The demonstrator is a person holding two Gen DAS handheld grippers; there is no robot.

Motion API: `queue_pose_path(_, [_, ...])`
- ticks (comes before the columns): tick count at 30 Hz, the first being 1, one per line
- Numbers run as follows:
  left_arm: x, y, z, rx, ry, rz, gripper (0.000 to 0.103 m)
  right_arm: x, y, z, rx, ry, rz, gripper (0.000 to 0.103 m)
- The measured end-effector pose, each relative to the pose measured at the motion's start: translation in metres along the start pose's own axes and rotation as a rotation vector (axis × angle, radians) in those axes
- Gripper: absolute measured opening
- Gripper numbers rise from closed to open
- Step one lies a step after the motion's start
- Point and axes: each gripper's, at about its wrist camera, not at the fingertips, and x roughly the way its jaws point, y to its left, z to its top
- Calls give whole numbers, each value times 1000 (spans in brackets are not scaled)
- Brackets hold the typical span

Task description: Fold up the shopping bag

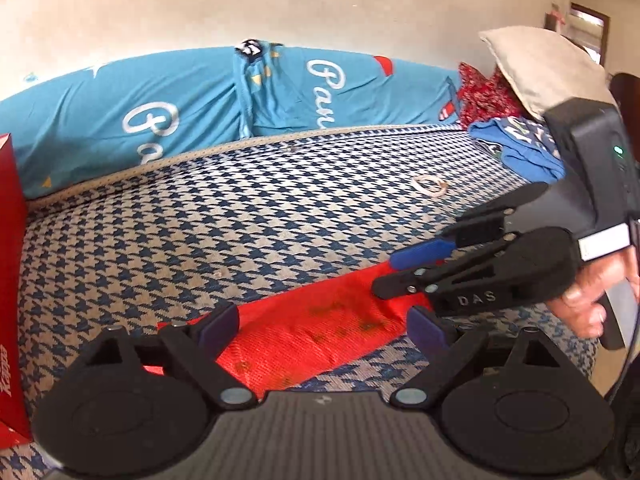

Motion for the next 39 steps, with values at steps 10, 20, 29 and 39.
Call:
queue_pose_path(10, [18,0,-5,-5,57,10,91,5,-1,4,10,7,6,29])
queue_pose_path(20, [30,20,-9,-158,55,-64,92,-4,-1,5,-55,-1,47,38])
queue_pose_path(29, [37,21,-7,-153,65,-70,92,-30,4,-10,-267,-50,32,50])
queue_pose_path(39, [43,22,-4,-138,73,-66,92,-22,25,-25,-447,-69,-65,60])
